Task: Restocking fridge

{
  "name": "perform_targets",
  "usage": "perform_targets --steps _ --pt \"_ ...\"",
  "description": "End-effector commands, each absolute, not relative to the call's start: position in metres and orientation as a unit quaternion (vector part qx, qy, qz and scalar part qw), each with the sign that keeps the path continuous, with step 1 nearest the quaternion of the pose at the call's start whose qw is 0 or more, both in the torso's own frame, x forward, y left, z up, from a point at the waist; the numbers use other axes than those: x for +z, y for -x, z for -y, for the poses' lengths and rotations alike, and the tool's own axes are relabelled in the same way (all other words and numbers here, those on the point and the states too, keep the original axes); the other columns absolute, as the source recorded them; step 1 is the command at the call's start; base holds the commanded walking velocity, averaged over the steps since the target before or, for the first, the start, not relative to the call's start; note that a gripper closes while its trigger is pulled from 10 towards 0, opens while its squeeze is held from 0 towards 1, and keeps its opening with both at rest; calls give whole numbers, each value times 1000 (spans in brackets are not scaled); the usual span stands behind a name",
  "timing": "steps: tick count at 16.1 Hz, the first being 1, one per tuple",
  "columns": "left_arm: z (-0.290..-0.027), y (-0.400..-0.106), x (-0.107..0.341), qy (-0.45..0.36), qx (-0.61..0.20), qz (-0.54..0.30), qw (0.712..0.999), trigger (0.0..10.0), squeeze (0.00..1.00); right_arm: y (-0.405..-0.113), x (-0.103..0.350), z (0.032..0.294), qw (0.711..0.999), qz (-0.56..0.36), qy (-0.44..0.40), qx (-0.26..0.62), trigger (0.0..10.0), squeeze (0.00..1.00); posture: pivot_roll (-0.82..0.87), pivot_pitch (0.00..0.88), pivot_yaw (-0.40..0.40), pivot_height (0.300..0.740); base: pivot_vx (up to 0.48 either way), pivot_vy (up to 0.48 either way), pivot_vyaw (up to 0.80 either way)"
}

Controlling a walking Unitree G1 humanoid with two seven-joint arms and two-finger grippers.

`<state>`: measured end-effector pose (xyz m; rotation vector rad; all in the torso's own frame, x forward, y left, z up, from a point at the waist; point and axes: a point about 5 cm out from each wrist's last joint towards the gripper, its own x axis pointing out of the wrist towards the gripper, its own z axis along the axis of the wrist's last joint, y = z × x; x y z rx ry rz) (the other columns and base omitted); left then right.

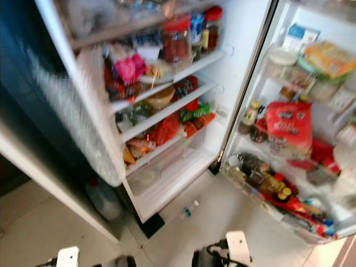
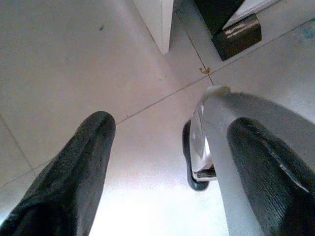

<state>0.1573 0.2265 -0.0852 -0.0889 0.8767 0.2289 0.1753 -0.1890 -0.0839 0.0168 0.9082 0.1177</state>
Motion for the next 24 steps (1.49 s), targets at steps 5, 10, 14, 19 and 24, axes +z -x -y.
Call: perform_targets --steps 5,10,14,19,24 --pt "-229 -149 -89 43 109 -448 886 10000 0 -160 -91 188 883 -466 -16 51 10000 0 -99 107 -20 740 0 0 0" --pt "-228 -150 -89 42 104 -448 887 10000 0 -161 -91 188 885 -462 -16 50 10000 0 -100 92 -22 740 0 373 0" --pt "-228 -151 -89 42 100 -447 888 10000 0 -161 -91 189 887 -460 -15 44 10000 0 -100 97 -21 740 0 363 0" --pt "-228 -151 -89 42 100 -448 887 10000 0 -161 -91 189 886 -461 -15 43 10000 0 -100 98 -21 740 0 254 0" --pt "-227 -150 -89 40 94 -449 888 10000 0 -161 -91 188 884 -465 -15 45 10000 0 -103 99 -19 740 0 0 -607"
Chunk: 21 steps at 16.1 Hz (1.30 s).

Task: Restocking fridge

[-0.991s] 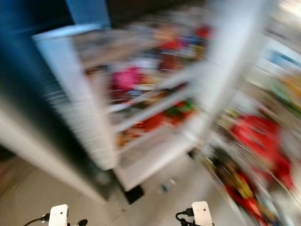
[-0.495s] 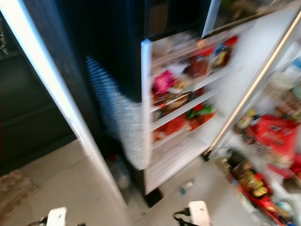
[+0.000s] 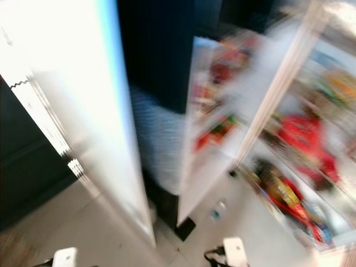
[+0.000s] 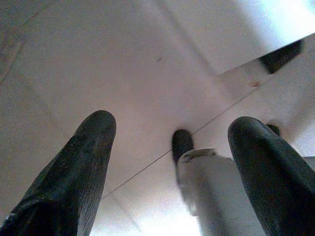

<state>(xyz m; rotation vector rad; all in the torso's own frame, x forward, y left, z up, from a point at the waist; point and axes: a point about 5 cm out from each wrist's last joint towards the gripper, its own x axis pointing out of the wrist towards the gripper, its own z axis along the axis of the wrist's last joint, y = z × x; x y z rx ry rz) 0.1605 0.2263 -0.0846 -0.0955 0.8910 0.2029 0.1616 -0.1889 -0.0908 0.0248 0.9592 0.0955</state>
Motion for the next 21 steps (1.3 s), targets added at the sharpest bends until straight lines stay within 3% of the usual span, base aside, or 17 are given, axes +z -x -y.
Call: perform_targets --steps 1,4,9,14,18,21 --pt "-226 -150 -89 40 93 -449 888 10000 0 -161 -91 188 884 -465 -15 45 10000 0 -102 99 -19 740 0 0 -750" --pt "-226 -150 -89 40 93 -449 888 10000 0 -161 -91 188 884 -464 -15 46 10000 0 -103 98 -19 740 0 0 -648" --pt "-225 -150 -90 41 95 -450 887 10000 0 -162 -91 190 887 -460 -8 39 10000 0 -107 94 -18 740 0 0 0" --pt "-225 -150 -89 39 95 -450 887 10000 0 -161 -89 199 900 -428 -12 -79 10000 0 -122 97 -14 740 0 0 0" --pt "-226 -151 -89 36 95 -450 887 10000 0 -159 -81 207 908 -354 -8 -225 10000 0 -129 92 -9 740 0 0 0" --pt "-226 -151 -89 36 94 -449 888 10000 0 -206 -27 280 910 -216 51 -349 10000 0 -127 83 -5 740 0 0 0"
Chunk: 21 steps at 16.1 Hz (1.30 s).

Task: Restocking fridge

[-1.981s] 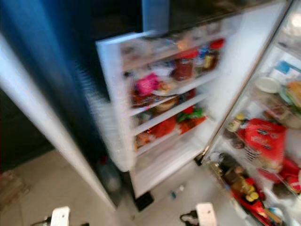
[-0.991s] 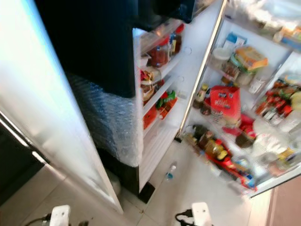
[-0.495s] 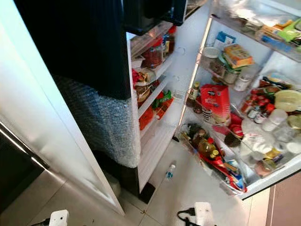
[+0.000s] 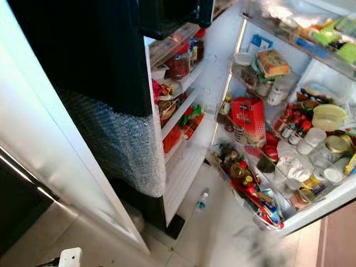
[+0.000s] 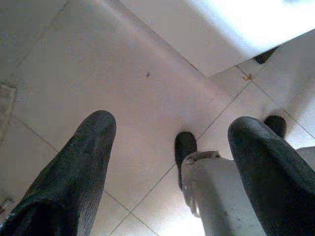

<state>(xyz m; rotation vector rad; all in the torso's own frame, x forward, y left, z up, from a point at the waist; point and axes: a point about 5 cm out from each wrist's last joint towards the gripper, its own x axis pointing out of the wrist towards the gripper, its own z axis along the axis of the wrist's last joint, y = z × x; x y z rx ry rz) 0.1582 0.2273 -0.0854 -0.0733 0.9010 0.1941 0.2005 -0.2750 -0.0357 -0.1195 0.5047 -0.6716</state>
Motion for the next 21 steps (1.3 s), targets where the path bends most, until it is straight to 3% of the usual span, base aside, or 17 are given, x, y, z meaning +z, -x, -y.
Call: perform_targets --steps 1,5,13,19,21 --pt "-227 -151 -89 36 94 -449 888 10000 0 -207 -22 286 906 -198 53 -371 10000 0 -133 80 -3 740 0 0 0" --pt "-226 -151 -89 34 91 -449 888 10000 0 -208 -3 301 889 -138 69 -431 10000 0 -131 59 -4 740 0 0 0" --pt "-226 -151 -89 32 91 -449 888 10000 0 -178 26 350 808 -71 85 -579 10000 0 -141 39 -2 740 0 0 0" --pt "-227 -153 -88 35 100 -447 888 10000 0 -183 29 348 800 -75 71 -591 10000 0 -137 63 4 740 0 0 0" --pt "-228 -153 -88 33 101 -447 888 10000 0 -192 35 346 809 -60 55 -581 10000 0 -136 66 9 740 0 0 0"
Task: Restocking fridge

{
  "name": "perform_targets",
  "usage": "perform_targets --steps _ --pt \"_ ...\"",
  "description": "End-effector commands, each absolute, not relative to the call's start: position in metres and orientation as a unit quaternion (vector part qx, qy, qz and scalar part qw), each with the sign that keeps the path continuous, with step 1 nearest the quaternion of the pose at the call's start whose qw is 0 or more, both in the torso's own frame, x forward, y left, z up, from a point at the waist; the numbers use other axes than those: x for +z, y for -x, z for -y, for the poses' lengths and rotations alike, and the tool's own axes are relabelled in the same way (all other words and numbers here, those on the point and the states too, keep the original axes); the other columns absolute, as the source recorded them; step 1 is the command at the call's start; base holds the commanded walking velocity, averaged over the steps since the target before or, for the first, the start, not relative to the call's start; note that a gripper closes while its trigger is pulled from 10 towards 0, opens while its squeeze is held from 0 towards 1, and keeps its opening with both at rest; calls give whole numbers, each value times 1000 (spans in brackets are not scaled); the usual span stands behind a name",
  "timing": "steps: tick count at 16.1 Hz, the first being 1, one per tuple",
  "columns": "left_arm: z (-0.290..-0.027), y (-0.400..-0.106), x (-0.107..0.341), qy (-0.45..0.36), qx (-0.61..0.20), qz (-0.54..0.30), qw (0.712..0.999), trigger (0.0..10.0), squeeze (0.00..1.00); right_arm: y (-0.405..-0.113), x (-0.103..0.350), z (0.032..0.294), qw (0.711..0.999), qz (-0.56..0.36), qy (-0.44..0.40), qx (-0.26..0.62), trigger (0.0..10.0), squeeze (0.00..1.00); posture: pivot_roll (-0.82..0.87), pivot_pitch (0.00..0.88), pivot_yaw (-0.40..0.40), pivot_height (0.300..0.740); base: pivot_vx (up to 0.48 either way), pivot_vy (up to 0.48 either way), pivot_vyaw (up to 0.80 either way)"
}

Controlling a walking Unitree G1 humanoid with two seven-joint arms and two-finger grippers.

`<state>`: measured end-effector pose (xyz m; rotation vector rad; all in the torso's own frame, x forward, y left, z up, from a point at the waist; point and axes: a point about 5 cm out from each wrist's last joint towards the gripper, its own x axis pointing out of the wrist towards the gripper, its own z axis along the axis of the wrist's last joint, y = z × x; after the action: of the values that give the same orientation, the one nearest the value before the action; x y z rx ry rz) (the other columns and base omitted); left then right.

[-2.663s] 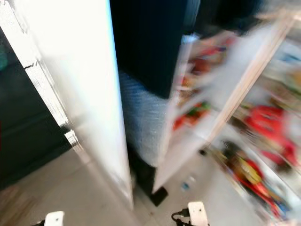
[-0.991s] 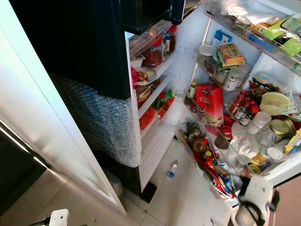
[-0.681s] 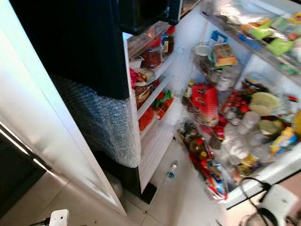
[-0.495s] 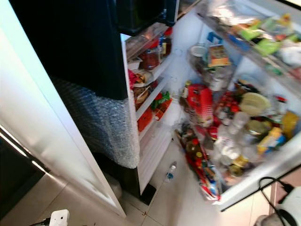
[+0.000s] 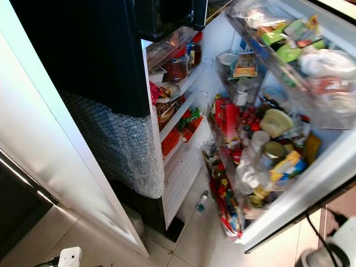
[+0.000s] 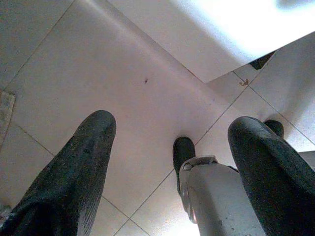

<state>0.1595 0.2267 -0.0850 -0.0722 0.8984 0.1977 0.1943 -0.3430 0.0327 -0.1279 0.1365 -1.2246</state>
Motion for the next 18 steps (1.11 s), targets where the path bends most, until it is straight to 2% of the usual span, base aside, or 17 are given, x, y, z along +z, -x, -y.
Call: perform_targets --steps 1,3,4,6,8,9,11,13,14,15,18 --pt "-228 -154 -88 33 100 -447 888 10000 0 -196 36 345 815 -56 49 -574 10000 0 -136 66 9 740 0 0 0" --pt "-228 -154 -87 33 97 -447 889 10000 0 -218 42 332 860 -34 30 -508 10000 0 -138 64 9 740 0 0 0" --pt "-228 -154 -87 32 95 -447 889 10000 0 -222 42 328 869 -34 26 -493 10000 0 -139 63 8 740 0 0 0" --pt "-227 -155 -87 32 94 -446 889 10000 0 -237 41 310 905 -34 22 -423 10000 0 -137 59 5 740 0 0 0" --pt "-227 -155 -87 33 94 -446 890 10000 0 -258 45 278 959 -8 19 -282 10000 0 -139 57 3 740 0 0 0" --pt "-226 -155 -87 31 89 -446 890 10000 0 -266 43 253 982 -6 -11 -188 10000 0 -140 55 3 740 0 0 0" --pt "-226 -156 -87 35 92 -443 891 10000 0 -270 40 226 994 -9 -59 -88 10000 0 -140 53 0 740 0 0 0" --pt "-226 -156 -87 34 96 -443 891 10000 0 -270 34 216 997 -24 -67 -28 10000 0 -141 53 0 740 0 0 0" --pt "-226 -156 -87 34 96 -442 891 10000 0 -270 28 207 994 -55 -89 24 10000 0 -143 56 -2 740 0 0 0" --pt "-226 -156 -87 34 96 -442 891 10000 0 -269 27 193 992 -66 -71 84 10000 0 -141 58 -3 740 0 0 0" --pt "-226 -155 -87 36 97 -442 891 10000 0 -274 34 190 988 -55 -89 115 10000 0 -143 60 -7 740 0 0 0"
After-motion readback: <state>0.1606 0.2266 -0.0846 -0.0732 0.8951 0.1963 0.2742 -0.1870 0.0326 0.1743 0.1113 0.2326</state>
